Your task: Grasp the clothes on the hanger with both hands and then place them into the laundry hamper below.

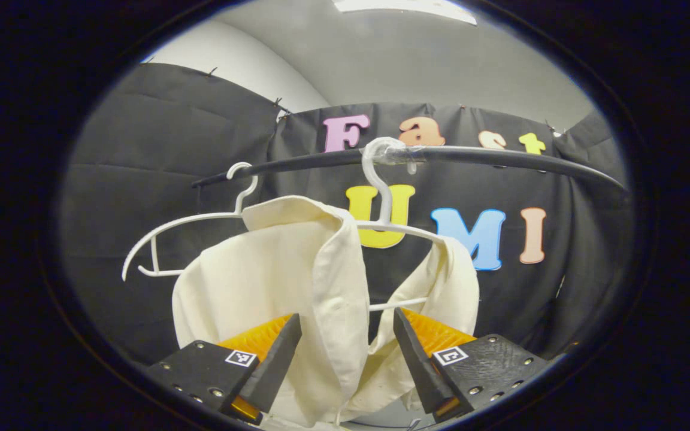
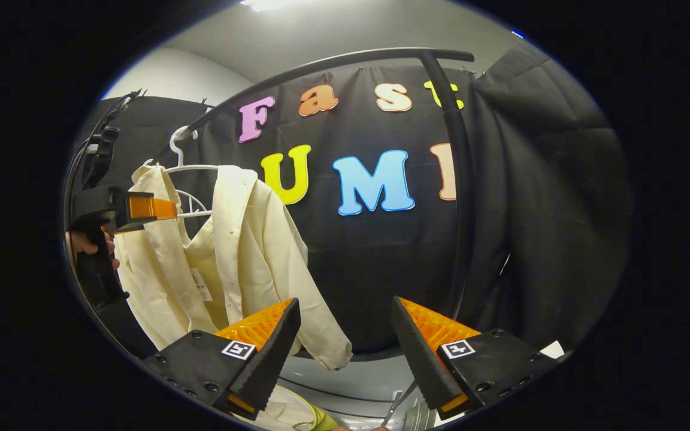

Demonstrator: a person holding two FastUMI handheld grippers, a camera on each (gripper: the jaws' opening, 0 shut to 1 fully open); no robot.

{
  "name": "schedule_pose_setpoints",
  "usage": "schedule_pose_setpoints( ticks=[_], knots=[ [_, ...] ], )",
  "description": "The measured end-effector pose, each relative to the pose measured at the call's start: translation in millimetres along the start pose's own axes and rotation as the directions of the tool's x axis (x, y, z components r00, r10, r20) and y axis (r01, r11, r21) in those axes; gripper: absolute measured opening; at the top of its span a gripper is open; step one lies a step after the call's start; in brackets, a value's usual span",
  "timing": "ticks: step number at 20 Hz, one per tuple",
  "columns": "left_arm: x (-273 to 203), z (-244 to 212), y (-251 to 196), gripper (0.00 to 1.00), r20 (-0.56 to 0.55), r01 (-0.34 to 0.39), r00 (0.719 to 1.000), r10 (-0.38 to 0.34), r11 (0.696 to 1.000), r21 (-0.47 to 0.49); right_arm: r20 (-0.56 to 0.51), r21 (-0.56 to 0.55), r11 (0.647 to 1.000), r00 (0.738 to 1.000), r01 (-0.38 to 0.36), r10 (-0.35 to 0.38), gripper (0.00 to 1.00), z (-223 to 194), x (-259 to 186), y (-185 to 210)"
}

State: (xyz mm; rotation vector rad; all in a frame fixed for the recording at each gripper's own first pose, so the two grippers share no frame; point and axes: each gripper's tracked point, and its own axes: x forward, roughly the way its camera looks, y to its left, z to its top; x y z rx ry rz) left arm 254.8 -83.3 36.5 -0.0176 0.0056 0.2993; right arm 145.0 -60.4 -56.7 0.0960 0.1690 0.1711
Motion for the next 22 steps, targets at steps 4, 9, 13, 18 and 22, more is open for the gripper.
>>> schedule_pose_setpoints(
  ticks=[4,9,13,18,22],
  knots=[
    [17.3,-0.5,8.3,0.88,-0.023,-0.124,0.992,0.124,0.992,-0.008,-0.043,0.007,0.999,0.998,-0.039,0.040,0.96,-15.2,12.2,1.0],
    [20.8,-6.5,20.6,0.30,-0.041,-0.184,0.982,0.185,0.983,0.028,-0.084,-0.006,0.992,0.989,-0.123,0.122,0.96,-32.0,18.6,17.5],
    [17.0,-5.8,16.6,0.05,-0.030,-0.154,0.987,0.156,0.986,0.068,-0.092,0.028,0.964,0.959,-0.266,0.267,0.93,-18.5,45.8,65.0],
    [-1.0,-3.0,13.0,0.01,-0.030,-0.092,0.995,0.095,0.993,0.069,0.006,0.012,0.909,0.909,-0.417,0.417,0.97,38.1,75.5,131.5],
    [-10.1,2.3,19.2,0.01,-0.033,-0.058,0.998,0.059,0.998,0.020,0.083,0.016,0.888,0.886,-0.459,0.456,0.97,74.4,88.5,167.1]
  ],
)
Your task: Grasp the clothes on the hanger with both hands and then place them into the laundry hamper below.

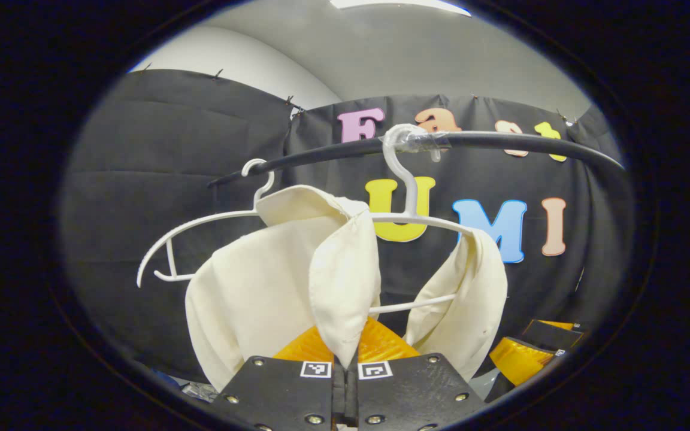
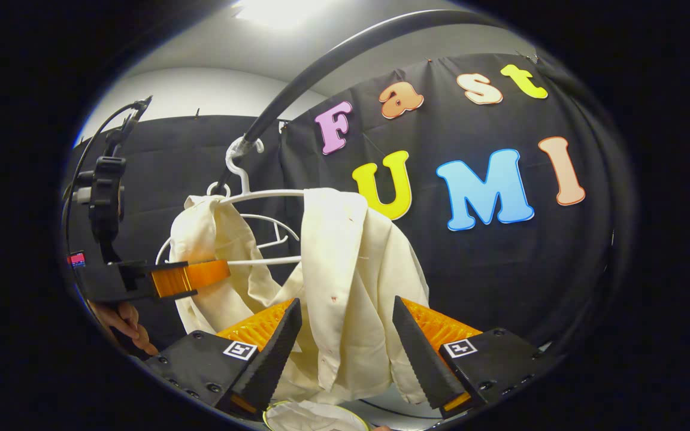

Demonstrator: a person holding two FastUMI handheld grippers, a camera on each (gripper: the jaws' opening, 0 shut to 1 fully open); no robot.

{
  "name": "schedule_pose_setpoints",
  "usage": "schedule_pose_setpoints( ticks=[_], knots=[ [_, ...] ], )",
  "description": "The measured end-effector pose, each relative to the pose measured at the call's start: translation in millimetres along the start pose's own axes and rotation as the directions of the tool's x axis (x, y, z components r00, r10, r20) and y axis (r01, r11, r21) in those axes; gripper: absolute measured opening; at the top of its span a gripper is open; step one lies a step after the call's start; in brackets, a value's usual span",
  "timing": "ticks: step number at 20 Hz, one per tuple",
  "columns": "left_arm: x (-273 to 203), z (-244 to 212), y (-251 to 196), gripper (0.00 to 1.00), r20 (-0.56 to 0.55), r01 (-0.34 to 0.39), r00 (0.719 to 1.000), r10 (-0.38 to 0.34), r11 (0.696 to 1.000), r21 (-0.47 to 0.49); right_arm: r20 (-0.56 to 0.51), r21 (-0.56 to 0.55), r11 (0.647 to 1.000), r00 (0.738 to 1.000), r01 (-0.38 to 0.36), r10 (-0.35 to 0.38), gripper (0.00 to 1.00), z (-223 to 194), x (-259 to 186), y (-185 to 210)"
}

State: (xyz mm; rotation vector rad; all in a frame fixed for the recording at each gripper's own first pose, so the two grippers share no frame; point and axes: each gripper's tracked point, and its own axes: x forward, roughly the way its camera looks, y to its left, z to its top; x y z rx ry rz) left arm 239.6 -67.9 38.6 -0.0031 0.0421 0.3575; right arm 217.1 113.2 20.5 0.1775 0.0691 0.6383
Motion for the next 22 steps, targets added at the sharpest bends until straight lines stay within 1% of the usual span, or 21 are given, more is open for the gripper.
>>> schedule_pose_setpoints(
  ticks=[2,4,6,8,11,12,13,14,15,16,17,18,19,20,21,22],
  knots=[
    [-5.1,1.7,5.9,0.01,-0.001,0.018,1.000,-0.018,1.000,-0.024,0.012,-0.014,1.000,1.000,0.002,-0.002,0.97,5.0,13.7,8.7],
    [-11.1,8.4,12.8,0.01,0.016,0.019,1.000,-0.019,0.999,-0.032,-0.006,-0.032,0.999,1.000,0.024,-0.024,0.96,-1.3,30.4,11.8],
    [-13.1,9.2,14.3,0.01,0.016,0.028,0.999,-0.027,0.999,-0.024,-0.035,-0.046,0.996,0.996,0.074,-0.076,0.97,-12.4,46.1,5.9],
    [-13.8,7.1,15.3,0.01,0.013,0.042,0.999,-0.041,0.999,-0.029,-0.033,-0.052,0.993,0.994,0.106,-0.108,0.97,-17.3,61.8,3.6],
    [-14.9,8.8,23.1,0.01,0.014,0.068,0.998,-0.067,0.997,-0.046,-0.033,-0.095,0.977,0.981,0.189,-0.193,0.96,-20.6,78.1,-11.7],
    [-14.6,10.2,27.9,0.01,0.016,0.073,0.997,-0.072,0.996,-0.043,-0.027,-0.096,0.977,0.980,0.192,-0.195,0.96,-18.7,83.5,-12.5],
    [-14.4,10.9,33.0,0.01,0.018,0.078,0.997,-0.078,0.996,-0.040,-0.025,-0.099,0.976,0.981,0.191,-0.195,0.91,-17.1,86.9,-10.7],
    [-14.3,11.2,37.2,0.01,0.020,0.085,0.996,-0.085,0.996,-0.038,-0.023,-0.115,0.972,0.977,0.207,-0.211,0.76,-15.2,87.8,-13.0],
    [-14.3,12.3,41.8,0.01,0.023,0.093,0.995,-0.092,0.995,-0.035,-0.022,-0.140,0.960,0.969,0.241,-0.247,0.63,-13.9,85.2,-22.0],
    [-14.4,13.1,47.0,0.01,0.026,0.098,0.995,-0.097,0.995,-0.032,-0.017,-0.154,0.951,0.962,0.268,-0.274,0.43,-10.7,81.8,-29.6],
    [-14.1,12.8,52.5,0.01,0.025,0.099,0.995,-0.099,0.995,-0.031,-0.013,-0.139,0.950,0.959,0.279,-0.283,0.27,-8.8,80.7,-30.2],
    [-15.3,12.2,55.9,0.01,0.025,0.106,0.994,-0.105,0.994,-0.033,-0.017,-0.111,0.965,0.970,0.239,-0.242,0.13,-8.4,83.0,-23.7],
    [-16.8,11.7,57.7,0.01,0.025,0.113,0.993,-0.112,0.993,-0.035,-0.026,-0.090,0.977,0.980,0.195,-0.198,0.09,-6.9,85.6,-14.5],
    [-18.6,13.8,59.4,0.01,0.030,0.120,0.992,-0.119,0.992,-0.033,-0.024,-0.087,0.980,0.983,0.180,-0.183,0.06,-5.4,85.1,-12.6],
    [-20.1,16.7,59.3,0.01,0.034,0.129,0.991,-0.128,0.991,-0.028,-0.016,-0.095,0.977,0.981,0.189,-0.191,0.03,-0.5,81.3,-21.9],
    [-22.7,19.1,59.9,0.01,0.037,0.136,0.990,-0.135,0.991,-0.018,0.014,-0.111,0.969,0.976,0.219,-0.219,0.04,7.9,76.0,-33.2]
  ],
)
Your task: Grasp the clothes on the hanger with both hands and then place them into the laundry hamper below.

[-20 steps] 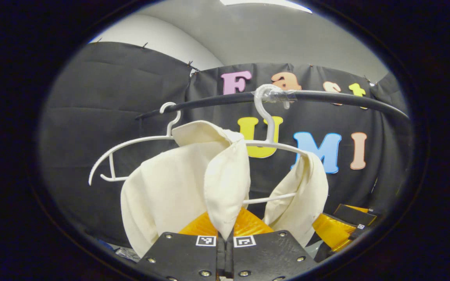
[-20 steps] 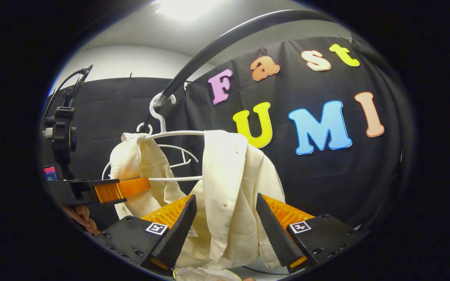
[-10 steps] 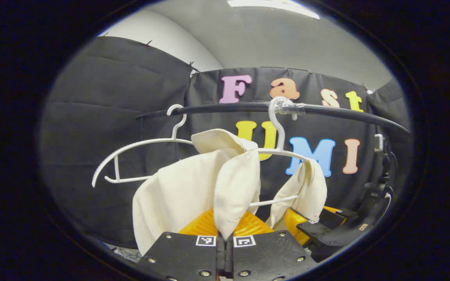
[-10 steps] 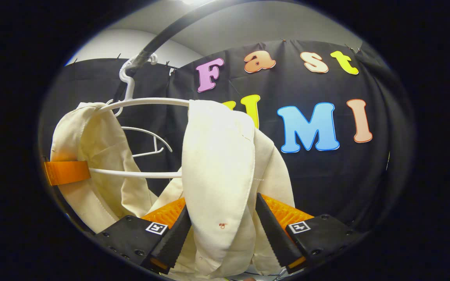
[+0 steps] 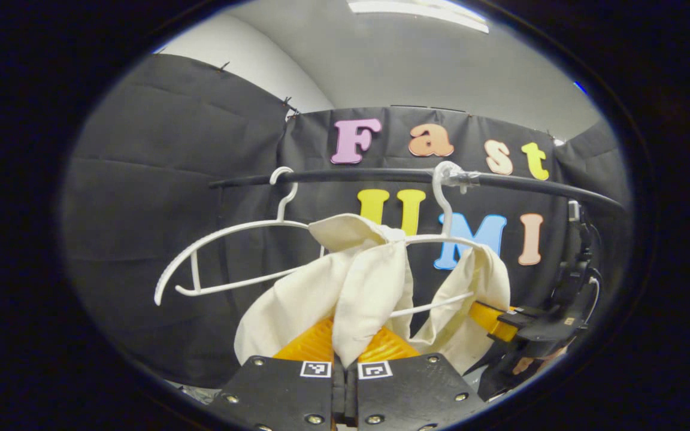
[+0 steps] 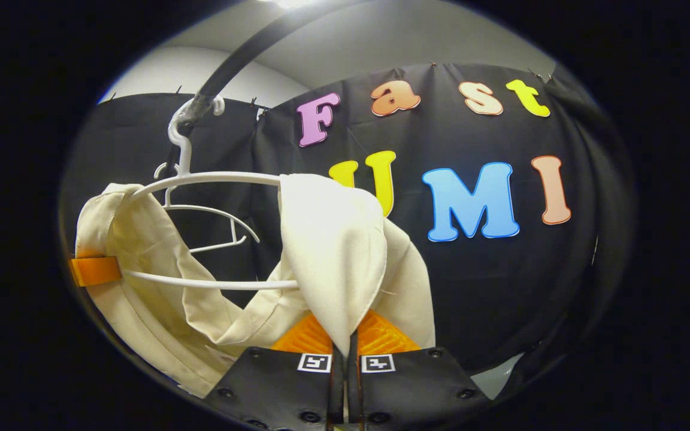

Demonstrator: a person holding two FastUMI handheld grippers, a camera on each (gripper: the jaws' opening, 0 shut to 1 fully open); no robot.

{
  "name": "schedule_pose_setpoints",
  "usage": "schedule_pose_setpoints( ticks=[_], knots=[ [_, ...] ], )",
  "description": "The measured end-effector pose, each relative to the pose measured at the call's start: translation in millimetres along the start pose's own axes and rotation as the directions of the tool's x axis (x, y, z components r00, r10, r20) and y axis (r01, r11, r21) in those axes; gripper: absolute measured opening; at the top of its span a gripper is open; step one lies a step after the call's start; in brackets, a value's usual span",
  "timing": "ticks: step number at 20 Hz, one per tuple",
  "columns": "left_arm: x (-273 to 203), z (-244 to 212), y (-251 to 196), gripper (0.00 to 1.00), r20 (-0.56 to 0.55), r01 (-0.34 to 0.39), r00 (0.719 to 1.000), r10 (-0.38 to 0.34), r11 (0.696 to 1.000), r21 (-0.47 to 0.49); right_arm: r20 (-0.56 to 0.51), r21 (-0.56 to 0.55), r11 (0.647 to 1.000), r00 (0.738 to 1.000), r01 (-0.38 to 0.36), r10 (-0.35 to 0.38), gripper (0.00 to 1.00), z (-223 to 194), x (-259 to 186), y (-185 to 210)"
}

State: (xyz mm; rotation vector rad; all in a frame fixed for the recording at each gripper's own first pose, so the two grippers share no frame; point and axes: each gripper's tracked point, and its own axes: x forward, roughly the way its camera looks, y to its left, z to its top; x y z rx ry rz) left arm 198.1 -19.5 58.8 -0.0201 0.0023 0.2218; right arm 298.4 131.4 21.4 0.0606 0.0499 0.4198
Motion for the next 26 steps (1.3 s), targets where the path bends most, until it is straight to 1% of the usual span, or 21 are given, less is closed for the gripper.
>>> schedule_pose_setpoints(
  ticks=[1,2,3,4,6,9,11,12,15,16,19,21,24,26],
  knots=[
    [-1.1,1.8,1.6,0.01,0.006,0.004,1.000,-0.004,1.000,0.010,0.034,-0.015,0.999,0.999,0.036,-0.035,0.04,12.4,-2.5,-10.7],
    [-2.1,3.1,2.5,0.01,0.011,0.008,1.000,-0.008,1.000,0.020,0.046,-0.020,0.998,0.997,0.060,-0.059,0.04,18.0,-1.8,-17.4],
    [-3.6,5.4,4.5,0.00,0.015,0.012,1.000,-0.013,1.000,0.024,0.049,-0.017,0.997,0.996,0.081,-0.080,0.04,17.6,0.4,-21.0],
    [-5.4,6.4,7.2,0.02,0.017,0.019,1.000,-0.019,1.000,0.025,0.056,-0.014,0.995,0.993,0.102,-0.102,0.04,19.3,1.5,-26.9],
    [-9.5,9.2,18.7,0.01,0.020,0.022,1.000,-0.022,1.000,0.016,0.084,-0.023,0.987,0.984,0.160,-0.157,0.04,26.5,1.2,-42.6],
    [-12.1,15.2,40.2,0.01,0.025,0.025,0.999,-0.024,0.999,-0.025,0.118,-0.036,0.975,0.970,0.218,-0.212,0.04,35.6,0.7,-60.0],
    [-7.2,22.0,49.8,0.01,0.035,0.025,0.999,-0.023,0.999,-0.043,0.143,-0.010,0.970,0.960,0.244,-0.240,0.02,49.1,-0.1,-70.1],
    [-3.9,23.4,52.0,0.01,0.035,0.026,0.999,-0.024,0.998,-0.057,0.164,0.001,0.965,0.952,0.262,-0.259,0.04,57.8,-0.3,-75.9],
    [-2.5,27.8,64.3,0.01,0.045,0.029,0.999,-0.023,0.992,-0.125,0.186,0.017,0.950,0.932,0.313,-0.311,0.02,67.0,1.3,-94.3],
    [-0.8,28.2,71.6,0.01,0.046,0.023,0.999,-0.017,0.991,-0.132,0.190,0.016,0.945,0.927,0.326,-0.323,0.04,66.4,1.0,-96.6],
    [3.2,27.0,92.8,0.01,0.051,-0.023,0.998,0.029,0.993,-0.113,0.190,0.002,0.924,0.906,0.384,-0.377,0.02,55.7,3.2,-113.7],
    [7.0,21.0,108.6,0.01,0.036,-0.033,0.999,0.038,0.990,-0.138,0.145,0.013,0.919,0.908,0.395,-0.392,0.05,41.1,0.9,-120.5],
    [13.6,14.3,123.2,0.01,0.027,-0.059,0.998,0.064,0.986,-0.157,0.118,0.009,0.901,0.895,0.433,-0.431,0.02,24.6,-4.4,-139.8],
    [16.3,8.8,129.1,0.01,0.017,-0.071,0.997,0.075,0.986,-0.154,0.092,0.021,0.895,0.891,0.446,-0.445,0.04,8.5,-5.4,-143.7]
  ],
)
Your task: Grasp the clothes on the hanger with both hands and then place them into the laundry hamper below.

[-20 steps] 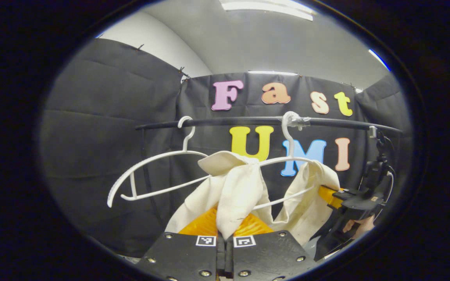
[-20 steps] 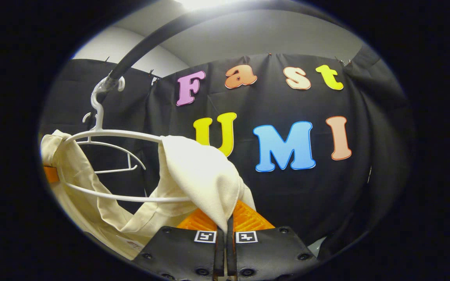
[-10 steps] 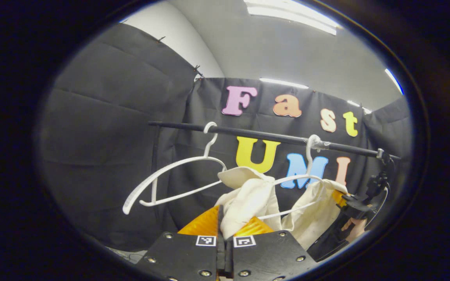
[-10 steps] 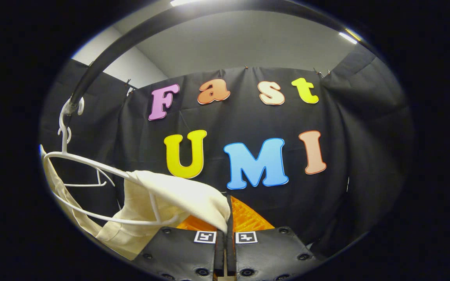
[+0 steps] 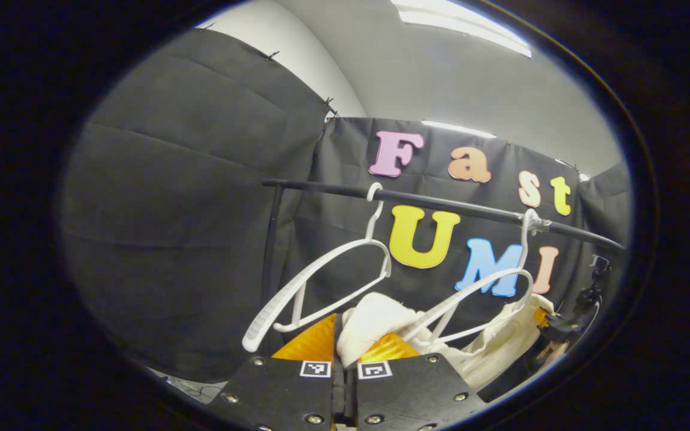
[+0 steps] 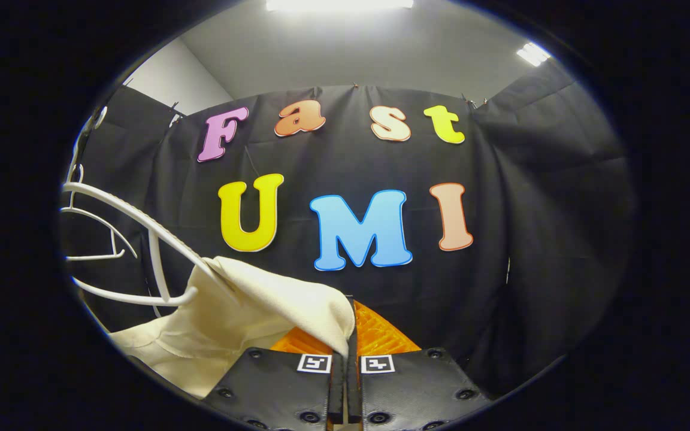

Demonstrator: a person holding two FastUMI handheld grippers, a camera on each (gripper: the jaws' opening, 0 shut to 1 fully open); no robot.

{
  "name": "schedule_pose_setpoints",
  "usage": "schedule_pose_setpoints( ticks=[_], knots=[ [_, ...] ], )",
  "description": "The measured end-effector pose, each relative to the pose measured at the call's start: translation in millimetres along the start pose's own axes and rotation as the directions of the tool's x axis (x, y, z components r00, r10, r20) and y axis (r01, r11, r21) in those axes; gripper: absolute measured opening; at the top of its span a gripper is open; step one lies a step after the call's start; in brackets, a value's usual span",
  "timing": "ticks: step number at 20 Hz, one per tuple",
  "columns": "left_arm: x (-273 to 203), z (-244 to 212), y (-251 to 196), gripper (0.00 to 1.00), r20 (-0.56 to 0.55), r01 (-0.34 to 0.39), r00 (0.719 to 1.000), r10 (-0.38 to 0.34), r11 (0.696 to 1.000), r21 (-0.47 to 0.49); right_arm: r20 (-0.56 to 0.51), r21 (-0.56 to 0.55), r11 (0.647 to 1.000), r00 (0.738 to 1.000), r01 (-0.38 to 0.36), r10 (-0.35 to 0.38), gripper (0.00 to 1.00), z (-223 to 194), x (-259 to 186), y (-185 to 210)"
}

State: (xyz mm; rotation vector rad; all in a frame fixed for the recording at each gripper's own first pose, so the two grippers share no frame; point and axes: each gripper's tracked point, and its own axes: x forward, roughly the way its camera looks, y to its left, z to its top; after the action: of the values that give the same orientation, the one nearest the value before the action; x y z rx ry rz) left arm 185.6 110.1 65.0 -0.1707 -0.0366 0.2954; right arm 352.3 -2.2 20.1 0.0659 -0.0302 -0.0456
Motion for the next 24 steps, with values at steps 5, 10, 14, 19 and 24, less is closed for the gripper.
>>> schedule_pose_setpoints(
  ticks=[5,10,14,19,24],
  knots=[
    [-13.5,-36.7,10.9,0.01,-0.056,-0.012,0.998,0.012,1.000,0.000,-0.066,-0.025,1.000,0.998,0.007,-0.009,0.02,-37.2,-8.9,-8.4],
    [-24.3,-61.5,13.1,0.01,-0.103,-0.013,0.995,0.014,1.000,0.015,-0.122,-0.053,0.998,0.992,-0.021,0.014,0.02,-68.4,-32.3,-5.9],
    [-46.0,-75.0,16.8,0.01,-0.126,-0.022,0.992,0.027,0.999,0.043,-0.149,-0.068,0.993,0.985,-0.093,0.082,0.04,-84.7,-63.2,7.8],
    [-72.8,-95.9,11.5,0.01,-0.161,-0.020,0.986,0.037,0.994,0.104,-0.226,-0.037,0.968,0.946,-0.247,0.233,0.04,-101.2,-111.6,32.3],
    [-105.8,-115.2,-1.2,0.00,-0.189,-0.032,0.980,0.064,0.986,0.166,-0.291,0.033,0.933,0.890,-0.357,0.351,0.03,-115.9,-155.2,38.2]
  ],
)
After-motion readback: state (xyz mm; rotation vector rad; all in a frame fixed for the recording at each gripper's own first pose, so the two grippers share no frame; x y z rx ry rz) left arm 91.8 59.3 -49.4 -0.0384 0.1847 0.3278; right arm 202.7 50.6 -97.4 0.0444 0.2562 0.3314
